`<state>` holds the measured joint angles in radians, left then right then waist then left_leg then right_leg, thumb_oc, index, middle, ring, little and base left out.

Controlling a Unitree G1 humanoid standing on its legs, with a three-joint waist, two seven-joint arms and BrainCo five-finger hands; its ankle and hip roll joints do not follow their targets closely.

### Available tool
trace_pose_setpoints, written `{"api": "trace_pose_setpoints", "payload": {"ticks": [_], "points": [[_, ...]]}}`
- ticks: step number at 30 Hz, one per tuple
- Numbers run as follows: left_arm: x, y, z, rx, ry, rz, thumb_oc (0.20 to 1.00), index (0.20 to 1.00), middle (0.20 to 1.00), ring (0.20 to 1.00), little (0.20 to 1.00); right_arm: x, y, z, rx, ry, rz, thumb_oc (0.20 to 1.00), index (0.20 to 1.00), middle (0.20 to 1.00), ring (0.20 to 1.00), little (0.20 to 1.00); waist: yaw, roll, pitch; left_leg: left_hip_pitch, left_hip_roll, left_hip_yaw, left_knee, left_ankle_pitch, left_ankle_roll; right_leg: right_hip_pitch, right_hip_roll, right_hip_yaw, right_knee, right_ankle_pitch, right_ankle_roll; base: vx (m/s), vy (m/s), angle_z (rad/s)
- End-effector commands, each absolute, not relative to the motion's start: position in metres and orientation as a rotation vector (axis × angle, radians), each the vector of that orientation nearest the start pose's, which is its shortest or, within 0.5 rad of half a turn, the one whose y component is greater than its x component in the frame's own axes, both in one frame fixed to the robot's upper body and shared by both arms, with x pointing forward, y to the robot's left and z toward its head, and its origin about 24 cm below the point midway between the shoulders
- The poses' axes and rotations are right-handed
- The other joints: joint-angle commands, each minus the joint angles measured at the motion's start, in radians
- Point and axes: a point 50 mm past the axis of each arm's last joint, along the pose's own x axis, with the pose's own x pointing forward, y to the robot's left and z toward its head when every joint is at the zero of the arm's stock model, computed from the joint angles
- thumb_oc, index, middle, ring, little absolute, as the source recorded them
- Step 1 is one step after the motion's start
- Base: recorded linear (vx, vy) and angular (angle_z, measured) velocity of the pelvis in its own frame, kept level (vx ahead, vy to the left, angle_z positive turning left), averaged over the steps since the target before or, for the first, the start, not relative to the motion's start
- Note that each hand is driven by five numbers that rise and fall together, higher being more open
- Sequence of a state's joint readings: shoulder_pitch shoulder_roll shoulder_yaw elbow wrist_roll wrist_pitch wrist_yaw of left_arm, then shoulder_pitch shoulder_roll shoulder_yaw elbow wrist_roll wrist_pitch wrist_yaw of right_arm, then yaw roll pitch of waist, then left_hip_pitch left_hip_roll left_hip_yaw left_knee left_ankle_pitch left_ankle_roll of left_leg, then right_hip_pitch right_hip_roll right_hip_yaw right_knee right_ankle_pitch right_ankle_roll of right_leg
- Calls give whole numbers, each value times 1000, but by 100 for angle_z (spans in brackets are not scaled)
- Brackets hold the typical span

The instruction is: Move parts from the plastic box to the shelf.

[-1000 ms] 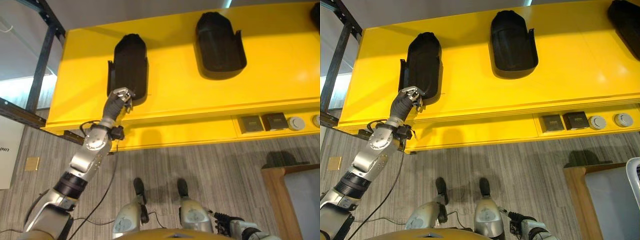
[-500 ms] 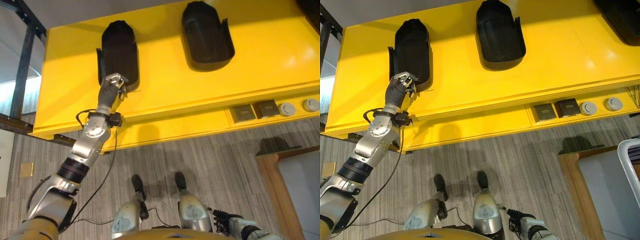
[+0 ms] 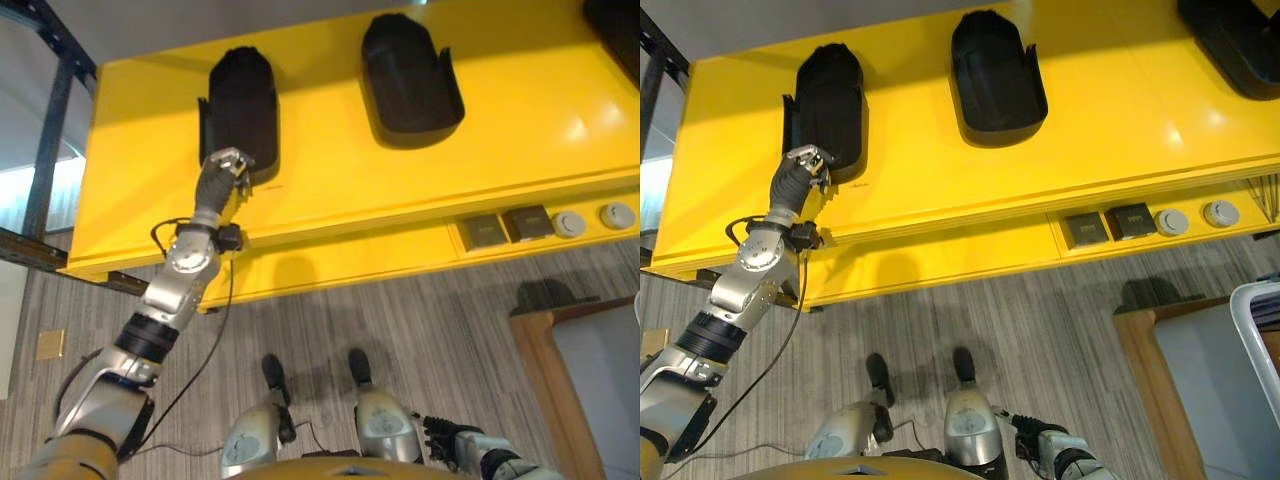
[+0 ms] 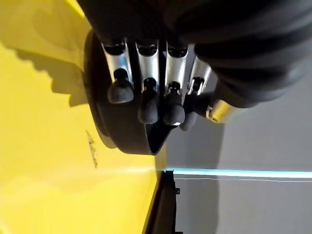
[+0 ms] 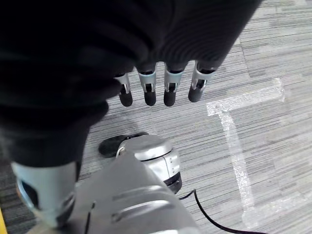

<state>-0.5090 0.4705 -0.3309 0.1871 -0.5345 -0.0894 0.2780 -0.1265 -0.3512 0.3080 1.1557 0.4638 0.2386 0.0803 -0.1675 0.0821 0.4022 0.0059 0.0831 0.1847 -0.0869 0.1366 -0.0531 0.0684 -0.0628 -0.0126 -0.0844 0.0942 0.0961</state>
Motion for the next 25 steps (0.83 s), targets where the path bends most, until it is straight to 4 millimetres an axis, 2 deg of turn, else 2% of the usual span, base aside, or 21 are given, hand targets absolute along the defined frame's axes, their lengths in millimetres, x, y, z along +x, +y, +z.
{"api": "trace_pose_setpoints", "payload": {"ticks": [1, 2, 3, 5, 8, 11, 13, 14, 17, 19, 20, 21, 22, 25], "points": [[319, 163, 135, -1, -364, 6, 589, 589, 589, 589, 589, 103, -235, -158, -17, 1370, -107, 1000, 1000, 1000, 1000, 1000, 36, -37, -108, 62, 14, 26, 0, -132, -11, -17, 2, -47, 5, -84, -37, -11, 2, 12], [309, 162, 127, -9, -375, 31, 1000, 1000, 1000, 1000, 1000, 99, -233, -159, -3, 1380, -125, 1000, 1000, 1000, 1000, 1000, 53, -40, -136, 72, 13, 23, 0, -133, -11, 3, 0, -61, 0, -85, -37, -1, -4, 16], [304, 163, 123, -9, -388, 42, 1000, 1000, 1000, 1000, 1000, 98, -233, -160, 6, 1383, -137, 1000, 1000, 1000, 1000, 1000, 63, -41, -151, 78, 12, 22, 0, -135, -10, 14, -1, -68, -3, -86, -38, 7, -8, 23], [292, 166, 112, 158, -423, 108, 1000, 1000, 1000, 1000, 1000, 98, -234, -160, 15, 1387, -153, 1000, 1000, 1000, 1000, 1000, 84, -46, -182, 95, 11, 17, 0, -141, -9, 36, 0, -80, -3, -93, -41, -19, -4, 18], [288, 173, 92, 137, -331, 156, 1000, 1000, 1000, 1000, 1000, 99, -232, -160, 14, 1390, -155, 1000, 1000, 1000, 1000, 1000, 104, -54, -205, 115, 10, 12, 0, -148, -8, 60, 2, -94, -3, -100, -44, -47, -7, 17], [271, 177, 43, 346, -209, 143, 1000, 1000, 1000, 1000, 1000, 102, -229, -160, -29, 1422, -123, 1000, 1000, 1000, 1000, 1000, 131, -68, -238, 140, -3, -6, 3, -167, 3, 92, 8, -98, -3, -110, -47, -70, 7, 11], [267, 177, 32, 363, -169, 144, 1000, 1000, 1000, 1000, 1000, 102, -230, -160, -45, 1438, -103, 1000, 1000, 1000, 1000, 1000, 137, -70, -243, 145, -5, -10, 5, -171, 5, 98, 8, -101, -3, -111, -47, -34, 14, 7], [257, 182, 6, 417, -65, 132, 1000, 1000, 1000, 1000, 1000, 100, -232, -160, -65, 1455, -98, 1000, 1000, 1000, 1000, 1000, 146, -73, -254, 154, -10, -13, 4, -175, 10, 106, 9, -105, -3, -109, -44, -21, 25, 11], [244, 186, -21, 420, 67, 147, 1000, 1000, 1000, 1000, 1000, 101, -233, -160, -68, 1459, -102, 1000, 1000, 1000, 1000, 1000, 154, -76, -263, 161, -15, -19, 5, -180, 13, 113, 10, -108, -3, -110, -42, -6, 25, 18], [217, 197, -65, 332, 316, 220, 1000, 1000, 1000, 1000, 1000, 104, -232, -159, -64, 1458, -103, 1000, 1000, 1000, 1000, 1000, 163, -79, -275, 166, -19, -26, 4, -179, 14, 118, 10, -113, -3, -107, -39, -7, 33, 18], [208, 199, -77, 301, 392, 251, 1000, 1000, 1000, 1000, 1000, 106, -231, -159, -60, 1456, -101, 1000, 1000, 1000, 1000, 1000, 165, -80, -279, 168, -19, -27, 3, -181, 15, 121, 9, -117, -3, -108, -38, -8, 24, 4], [208, 199, -77, 301, 392, 251, 1000, 1000, 1000, 1000, 1000, 106, -231, -159, -60, 1456, -101, 1000, 1000, 1000, 1000, 1000, 165, -80, -279, 168, -19, -27, 3, -181, 15, 121, 9, -117, -3, -108, -38, -4, 38, 0], [180, 204, -105, 302, 534, 269, 1000, 1000, 1000, 1000, 1000, 109, -227, -159, -53, 1447, -90, 1000, 1000, 1000, 1000, 1000, 170, -86, -288, 173, -23, -32, 2, -184, 19, 124, 9, -119, -2, -110, -36, -10, 36, 0], [159, 210, -122, 268, 659, 308, 1000, 1000, 1000, 1000, 1000, 109, -224, -160, -53, 1456, -75, 1000, 1000, 1000, 1000, 1000, 173, -90, -294, 174, -25, -34, 0, -187, 21, 124, 6, -121, -3, -111, -33, -15, 34, -5]]}}
